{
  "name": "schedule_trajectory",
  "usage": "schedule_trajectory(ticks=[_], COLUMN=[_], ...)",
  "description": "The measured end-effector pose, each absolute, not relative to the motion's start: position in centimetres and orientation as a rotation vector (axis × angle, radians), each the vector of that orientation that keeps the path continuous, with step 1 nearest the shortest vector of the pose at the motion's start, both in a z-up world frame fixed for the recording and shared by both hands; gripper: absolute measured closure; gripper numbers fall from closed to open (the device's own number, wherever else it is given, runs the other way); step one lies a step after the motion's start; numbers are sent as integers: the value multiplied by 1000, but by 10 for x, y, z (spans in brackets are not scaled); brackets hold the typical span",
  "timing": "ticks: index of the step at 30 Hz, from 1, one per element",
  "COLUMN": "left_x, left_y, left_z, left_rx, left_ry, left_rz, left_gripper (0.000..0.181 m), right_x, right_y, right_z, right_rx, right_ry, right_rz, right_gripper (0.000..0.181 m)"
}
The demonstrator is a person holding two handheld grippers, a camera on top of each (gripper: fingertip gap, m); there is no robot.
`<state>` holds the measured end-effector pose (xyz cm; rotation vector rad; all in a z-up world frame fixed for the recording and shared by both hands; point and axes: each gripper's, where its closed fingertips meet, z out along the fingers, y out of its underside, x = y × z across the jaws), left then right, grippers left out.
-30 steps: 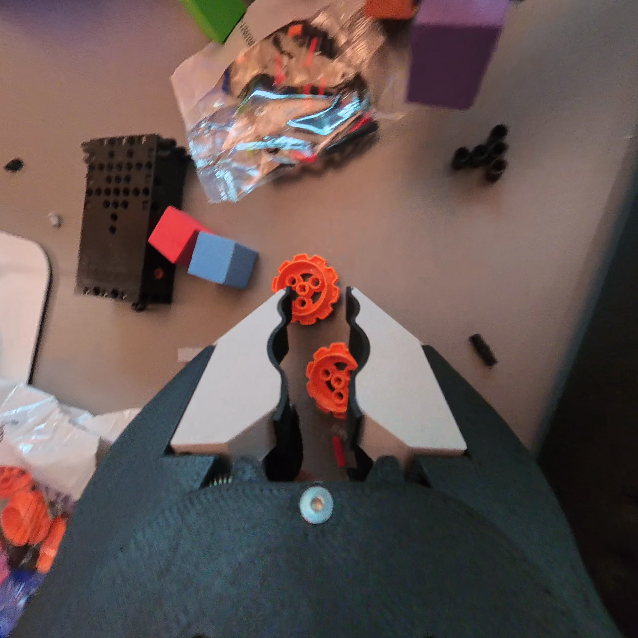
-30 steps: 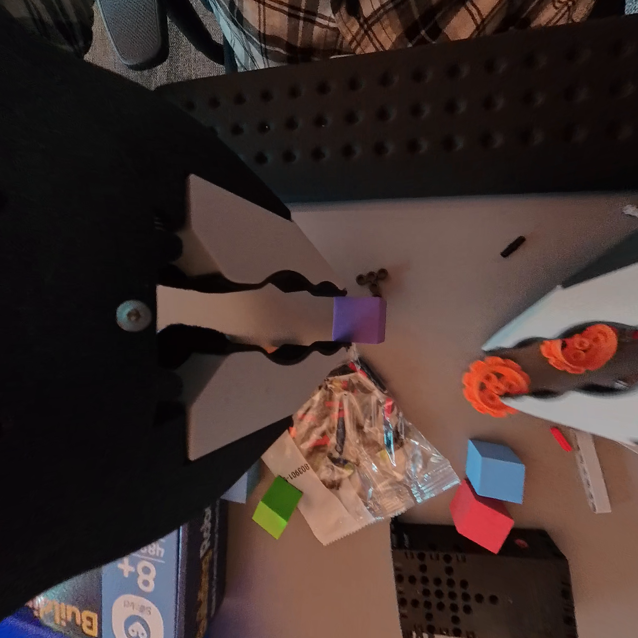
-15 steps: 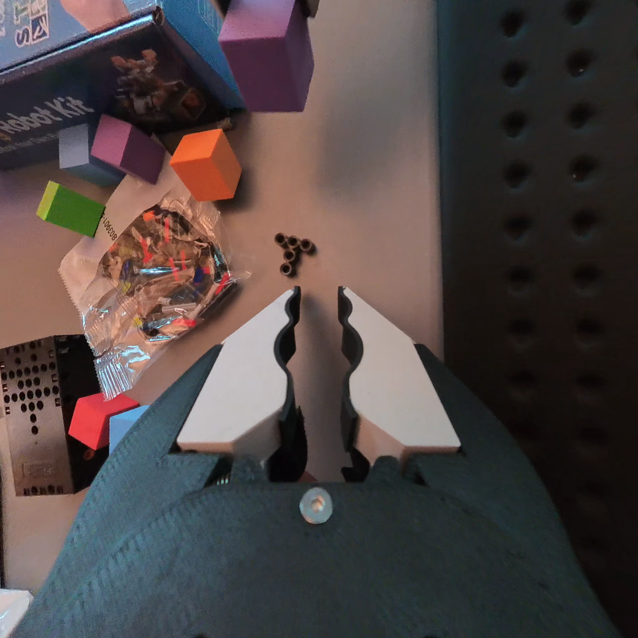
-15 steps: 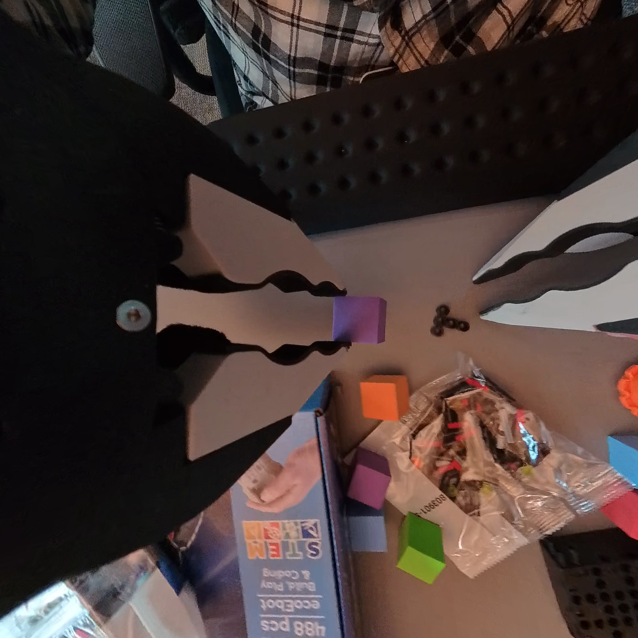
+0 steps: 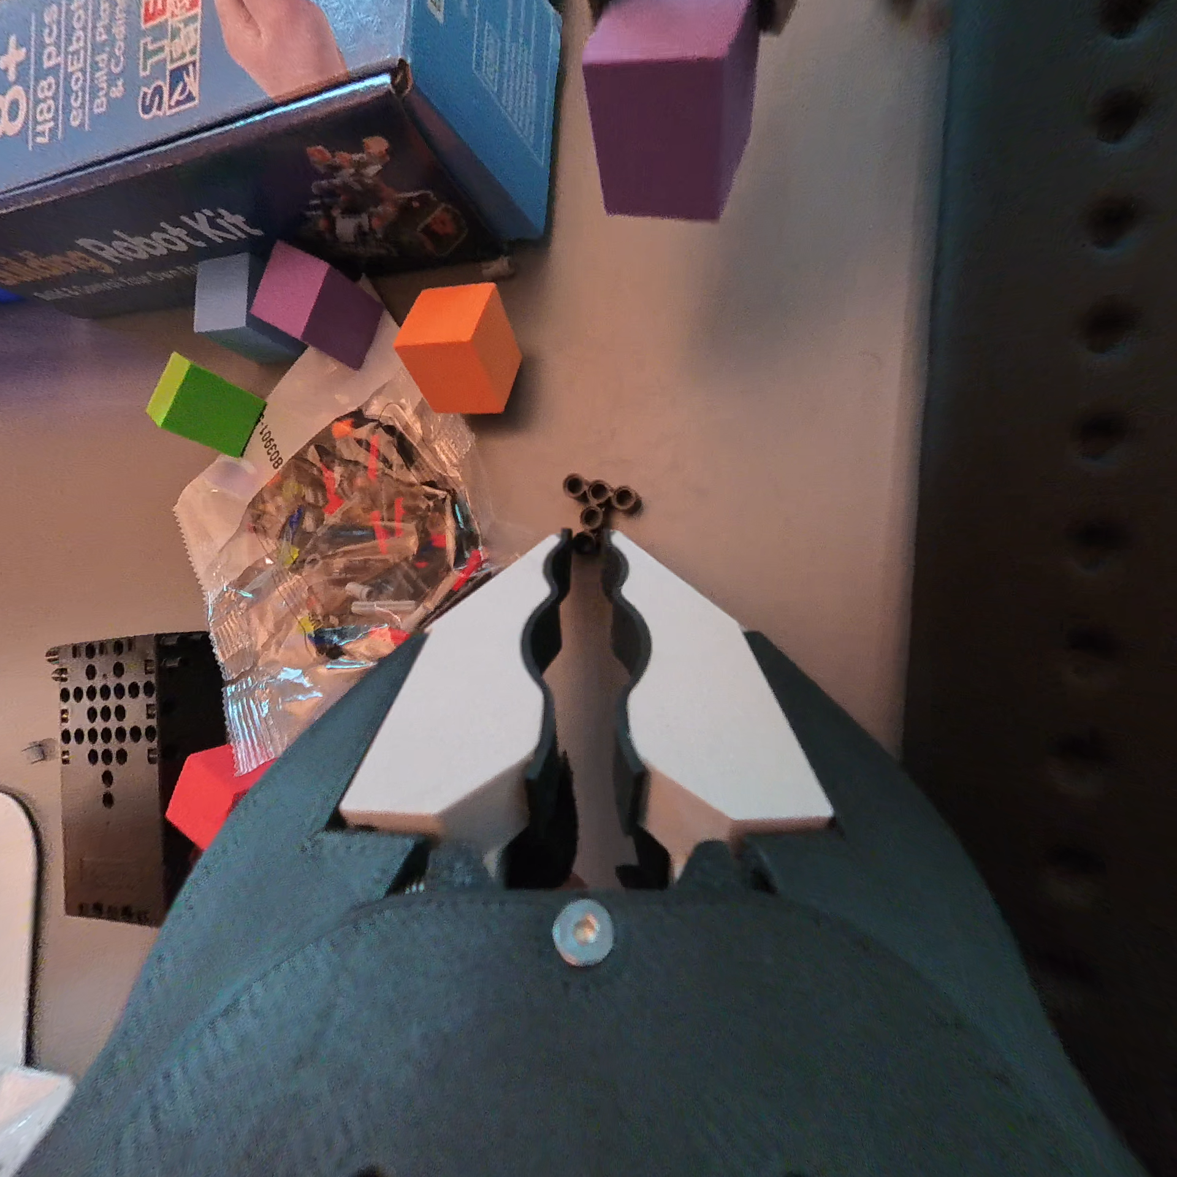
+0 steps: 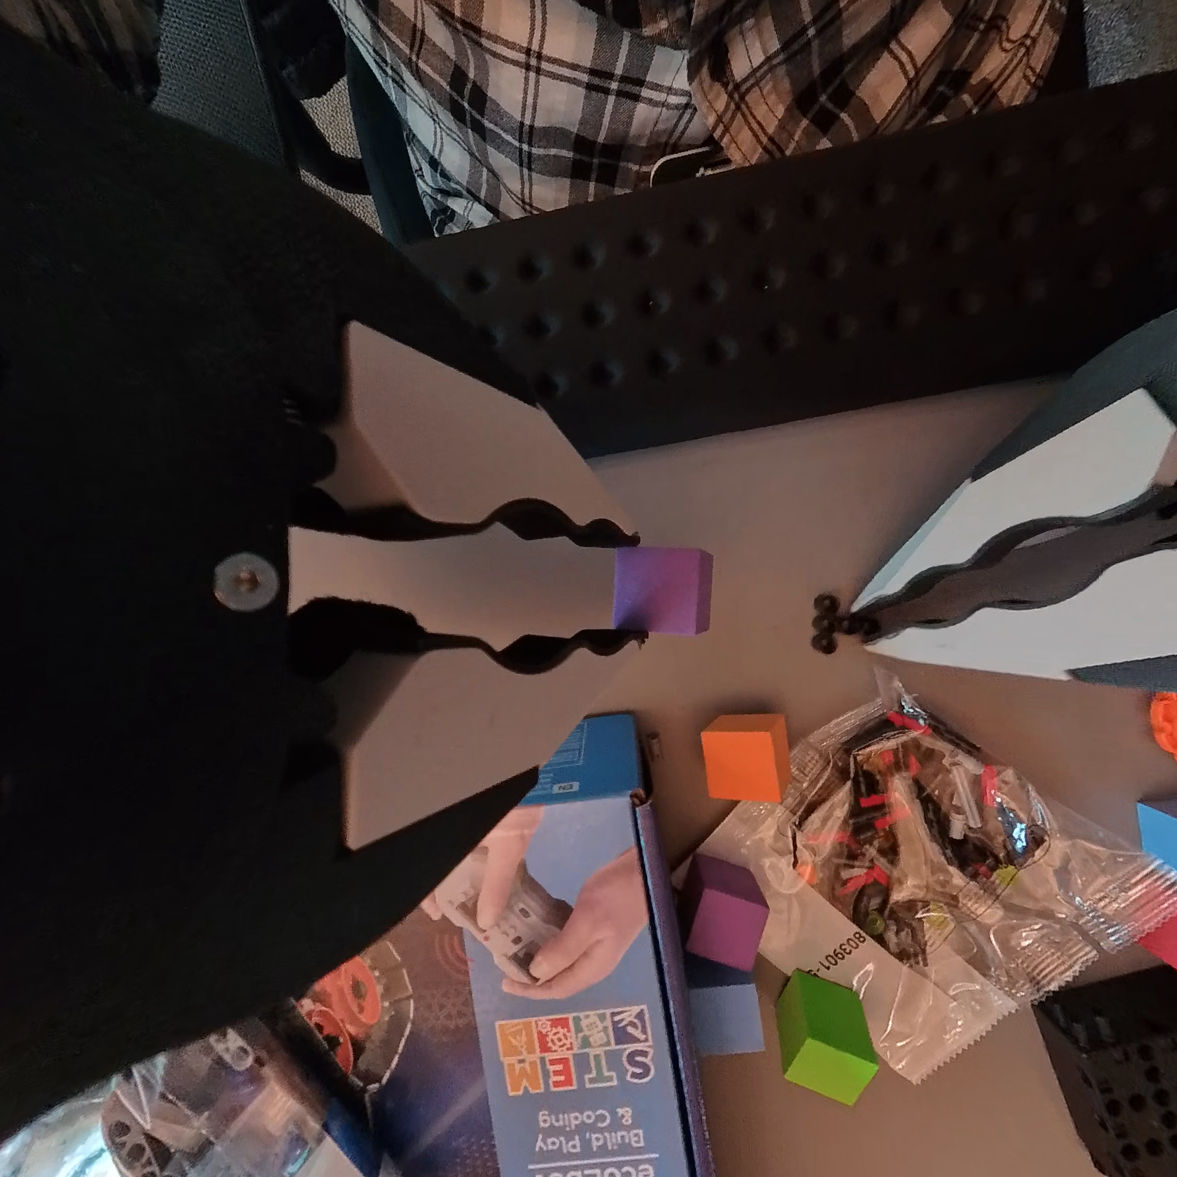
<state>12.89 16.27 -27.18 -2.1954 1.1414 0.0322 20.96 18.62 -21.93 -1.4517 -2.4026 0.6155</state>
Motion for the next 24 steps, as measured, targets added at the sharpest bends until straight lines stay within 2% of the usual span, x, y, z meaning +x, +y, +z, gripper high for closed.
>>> schedule_trajectory(ticks=[7,12,18,24], left_x=[111,73,7,-37], left_y=[153,151,189,229], left_z=[-267,-240,-202,-210], left_rx=[-2202,-2198,-2197,-2243], left_ry=[1098,962,825,737], left_rz=[119,149,240,171], left_gripper=[175,175,175,176], right_x=[191,180,164,149], right_y=[177,176,185,194], right_z=[-215,-207,-196,-190], right_rx=[-1398,-1371,-1365,-1364], right_ry=[-2422,-2418,-2395,-2385], right_rz=[632,631,623,630], right_gripper=[157,157,157,157])
